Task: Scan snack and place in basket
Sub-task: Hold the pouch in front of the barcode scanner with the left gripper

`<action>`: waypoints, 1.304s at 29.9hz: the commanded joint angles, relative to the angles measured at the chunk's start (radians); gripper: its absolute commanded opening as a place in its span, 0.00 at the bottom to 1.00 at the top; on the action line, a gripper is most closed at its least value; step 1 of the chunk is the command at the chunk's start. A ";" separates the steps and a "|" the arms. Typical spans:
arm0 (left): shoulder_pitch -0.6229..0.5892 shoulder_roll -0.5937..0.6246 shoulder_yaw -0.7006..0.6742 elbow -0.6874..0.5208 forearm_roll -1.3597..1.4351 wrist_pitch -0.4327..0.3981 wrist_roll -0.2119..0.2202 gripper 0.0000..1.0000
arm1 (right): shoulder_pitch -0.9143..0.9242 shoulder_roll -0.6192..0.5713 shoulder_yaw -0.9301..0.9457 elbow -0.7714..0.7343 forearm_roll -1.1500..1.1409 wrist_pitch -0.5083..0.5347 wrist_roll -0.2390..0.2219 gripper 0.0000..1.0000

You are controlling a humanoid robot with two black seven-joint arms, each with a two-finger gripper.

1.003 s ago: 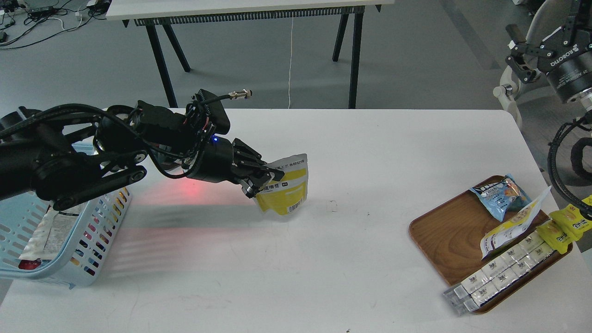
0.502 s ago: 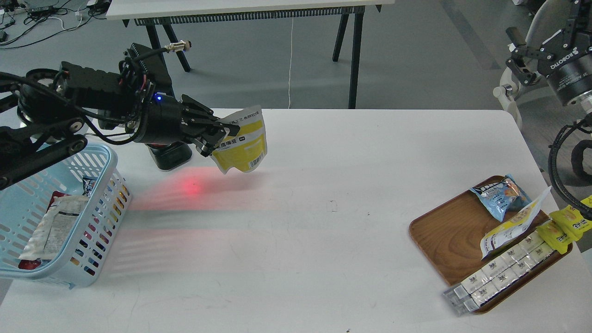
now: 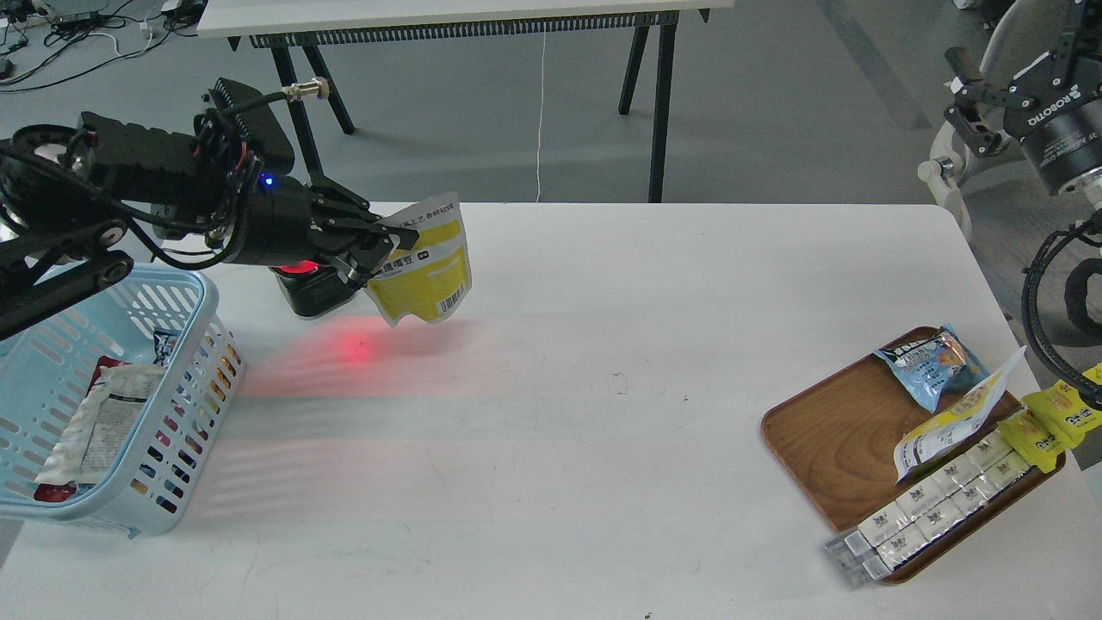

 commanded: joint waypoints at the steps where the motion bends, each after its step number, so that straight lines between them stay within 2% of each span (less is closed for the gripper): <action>1: 0.004 0.006 0.002 0.002 0.008 0.000 0.000 0.00 | 0.000 0.000 0.000 0.000 0.000 0.000 0.000 0.99; 15: 0.032 0.088 -0.001 0.024 0.059 0.018 0.000 0.00 | -0.002 0.002 0.000 0.000 0.000 0.000 0.000 0.99; 21: 0.032 0.135 -0.044 0.024 0.056 0.020 0.000 0.00 | -0.002 0.002 0.000 0.000 0.000 0.000 0.000 0.99; 39: 0.081 0.149 -0.049 0.015 0.048 0.043 0.000 0.00 | -0.002 0.002 0.000 0.000 0.000 0.000 0.000 0.99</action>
